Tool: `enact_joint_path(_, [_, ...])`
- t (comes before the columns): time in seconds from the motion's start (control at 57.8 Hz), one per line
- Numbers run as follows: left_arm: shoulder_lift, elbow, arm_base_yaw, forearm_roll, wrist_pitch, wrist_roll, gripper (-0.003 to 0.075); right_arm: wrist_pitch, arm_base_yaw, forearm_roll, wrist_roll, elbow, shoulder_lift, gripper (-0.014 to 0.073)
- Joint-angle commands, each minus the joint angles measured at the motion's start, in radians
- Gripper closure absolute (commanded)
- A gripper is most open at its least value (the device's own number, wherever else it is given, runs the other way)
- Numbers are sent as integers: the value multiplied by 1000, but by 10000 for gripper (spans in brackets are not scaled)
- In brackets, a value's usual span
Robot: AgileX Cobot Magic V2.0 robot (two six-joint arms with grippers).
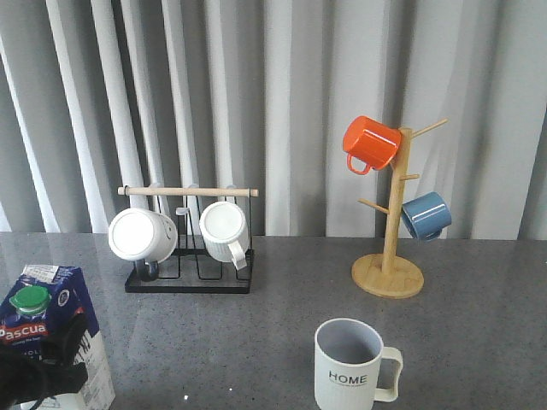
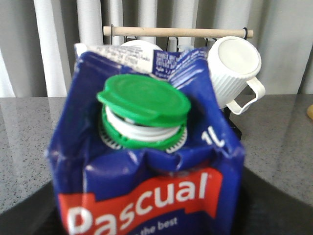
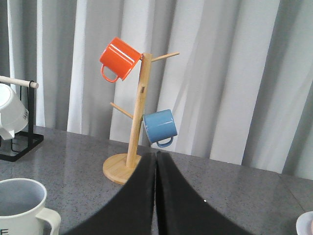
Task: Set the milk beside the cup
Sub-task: 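Grasp the Pascual milk carton with the left gripper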
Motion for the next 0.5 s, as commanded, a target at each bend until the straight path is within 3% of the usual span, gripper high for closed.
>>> enact_joint_path(0.0, [-23, -32, -5, -11, -93, -11, 384, -69, -5, -6, -4, -31, -1, 603])
enact_joint_path(0.173, [-23, -32, -5, -11, -102, -35, 494, -69, -5, -6, -4, -31, -1, 603])
enact_joint_path(0.484, [-23, -31, -5, -27, -92, -34, 528, -69, -5, -6, -4, -31, -1, 603])
